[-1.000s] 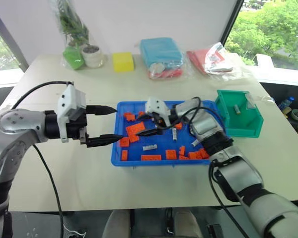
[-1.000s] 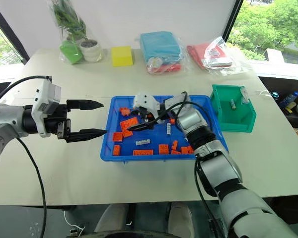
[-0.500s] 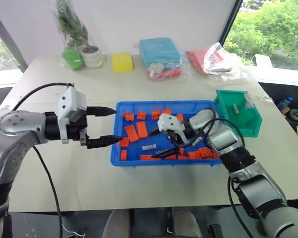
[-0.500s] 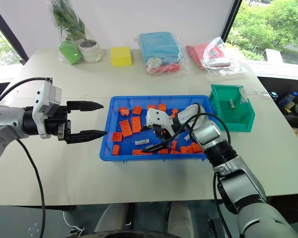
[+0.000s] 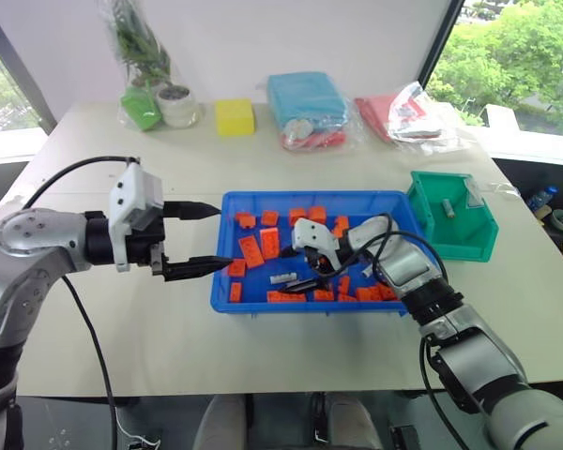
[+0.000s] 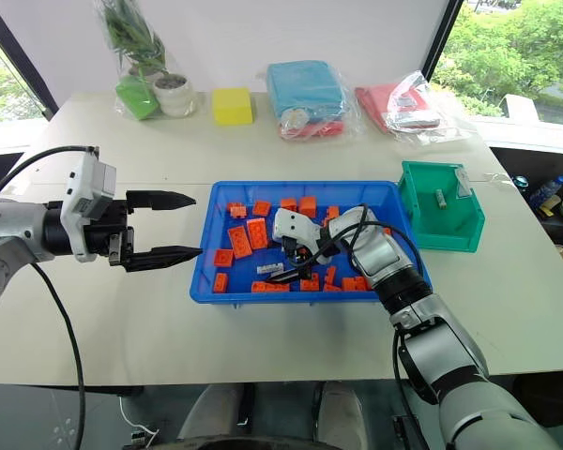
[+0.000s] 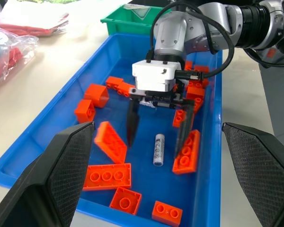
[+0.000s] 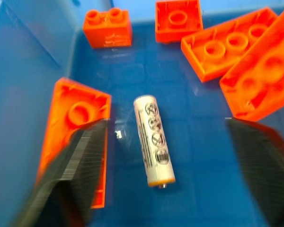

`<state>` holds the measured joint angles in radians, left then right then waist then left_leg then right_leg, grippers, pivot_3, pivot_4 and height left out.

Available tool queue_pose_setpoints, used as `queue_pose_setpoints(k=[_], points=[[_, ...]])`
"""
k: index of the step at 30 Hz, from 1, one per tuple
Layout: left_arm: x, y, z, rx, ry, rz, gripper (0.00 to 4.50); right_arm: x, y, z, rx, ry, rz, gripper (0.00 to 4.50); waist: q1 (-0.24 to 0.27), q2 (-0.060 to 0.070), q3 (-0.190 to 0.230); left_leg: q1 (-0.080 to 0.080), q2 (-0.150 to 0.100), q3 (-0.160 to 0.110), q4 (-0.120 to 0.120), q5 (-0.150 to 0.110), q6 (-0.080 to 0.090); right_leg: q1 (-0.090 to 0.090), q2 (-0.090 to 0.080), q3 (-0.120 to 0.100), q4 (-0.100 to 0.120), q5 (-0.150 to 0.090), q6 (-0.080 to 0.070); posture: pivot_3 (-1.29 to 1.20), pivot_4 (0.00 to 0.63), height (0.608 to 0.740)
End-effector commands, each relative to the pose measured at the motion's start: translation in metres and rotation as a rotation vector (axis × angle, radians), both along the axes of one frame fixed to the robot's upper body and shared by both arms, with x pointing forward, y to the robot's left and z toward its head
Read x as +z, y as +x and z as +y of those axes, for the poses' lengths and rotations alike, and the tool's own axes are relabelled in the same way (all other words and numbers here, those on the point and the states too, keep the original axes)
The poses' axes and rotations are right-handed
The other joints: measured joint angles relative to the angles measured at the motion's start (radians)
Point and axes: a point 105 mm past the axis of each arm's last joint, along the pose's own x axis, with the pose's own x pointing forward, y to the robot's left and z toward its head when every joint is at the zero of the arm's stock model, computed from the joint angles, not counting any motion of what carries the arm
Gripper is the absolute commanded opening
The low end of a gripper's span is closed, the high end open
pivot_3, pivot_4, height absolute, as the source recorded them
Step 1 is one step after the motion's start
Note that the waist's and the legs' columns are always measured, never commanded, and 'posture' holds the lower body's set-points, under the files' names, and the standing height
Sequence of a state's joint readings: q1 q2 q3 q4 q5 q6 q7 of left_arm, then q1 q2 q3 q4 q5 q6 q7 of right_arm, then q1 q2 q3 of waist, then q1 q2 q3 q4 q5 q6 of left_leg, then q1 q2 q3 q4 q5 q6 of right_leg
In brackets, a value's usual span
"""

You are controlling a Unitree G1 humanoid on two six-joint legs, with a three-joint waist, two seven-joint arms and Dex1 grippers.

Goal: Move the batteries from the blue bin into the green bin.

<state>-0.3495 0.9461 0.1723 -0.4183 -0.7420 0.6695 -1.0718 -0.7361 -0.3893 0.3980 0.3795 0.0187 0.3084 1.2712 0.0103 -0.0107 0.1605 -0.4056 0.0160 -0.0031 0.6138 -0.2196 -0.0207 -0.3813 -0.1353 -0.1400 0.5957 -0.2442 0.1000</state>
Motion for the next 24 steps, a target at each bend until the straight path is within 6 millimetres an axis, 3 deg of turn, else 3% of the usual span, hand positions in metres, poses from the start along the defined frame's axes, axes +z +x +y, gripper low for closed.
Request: queue_pose_setpoints(k=[1,4,5,10,15,19,21,24], points=[[0.009,-0.003,-0.003,-0.021,0.01,-0.048,4.5,0.003,-0.001,0.001,0.023,0.007,-0.028,2.02,-0.001,0.0,0.0,0.0,0.0,0.0,0.0,0.0,0.0,0.0,0.0,0.0,0.0,0.0,0.0,0.0,0.15,0.704],[0.009,-0.002,-0.004,-0.023,0.01,-0.049,4.5,0.004,-0.001,0.001,0.014,0.012,-0.029,0.41,0.0,0.0,0.0,0.0,0.0,0.0,0.0,0.0,0.0,0.0,0.0,0.0,0.0,0.0,0.0,0.0,0.15,0.704],[0.009,-0.002,-0.004,-0.024,0.011,-0.049,4.5,0.004,-0.001,0.001,0.012,0.014,-0.028,0.06,0.0,0.0,0.0,0.0,0.0,0.0,0.0,0.0,0.0,0.0,0.0,0.0,0.0,0.0,0.0,0.0,0.15,0.704],[0.009,0.0,-0.005,-0.025,0.008,-0.053,4.5,0.02,0.002,-0.001,-0.009,0.05,-0.058,0.08,0.0,-0.001,0.0,0.0,0.0,0.0,0.0,0.0,0.0,0.0,0.0,0.0,0.0,0.0,0.0,0.0,0.15,0.704],[0.008,-0.003,-0.007,-0.039,0.002,-0.048,4.5,0.084,0.011,-0.027,-0.18,0.217,-0.143,0.08,0.003,-0.002,-0.001,-0.001,0.0,0.0,0.0,0.0,0.0,0.0,0.0,0.001,0.0,0.001,-0.001,0.0,0.15,0.704],[0.004,-0.005,-0.009,-0.048,-0.009,-0.036,4.5,0.13,0.027,-0.095,-0.505,0.301,-0.234,0.08,0.006,-0.003,-0.002,-0.001,0.0,0.0,0.001,0.0,0.0,0.0,0.0,0.001,-0.001,0.001,-0.001,0.0,0.15,0.704],[0.001,-0.005,-0.01,-0.053,-0.01,-0.031,4.5,0.142,0.031,-0.133,-0.661,0.284,-0.299,0.08,0.009,-0.003,-0.002,-0.002,0.0,0.0,0.001,0.0,0.0,0.0,0.0,0.001,-0.002,0.001,-0.001,0.0,0.15,0.704],[-0.001,-0.002,-0.014,-0.073,-0.019,-0.026,4.5,0.146,0.031,-0.213,-0.958,0.169,-0.389,0.08,0.014,-0.004,-0.002,-0.002,0.0,0.001,0.0,0.0,-0.001,0.0,0.0,0.001,-0.002,-0.001,-0.003,0.0,0.15,0.704]])
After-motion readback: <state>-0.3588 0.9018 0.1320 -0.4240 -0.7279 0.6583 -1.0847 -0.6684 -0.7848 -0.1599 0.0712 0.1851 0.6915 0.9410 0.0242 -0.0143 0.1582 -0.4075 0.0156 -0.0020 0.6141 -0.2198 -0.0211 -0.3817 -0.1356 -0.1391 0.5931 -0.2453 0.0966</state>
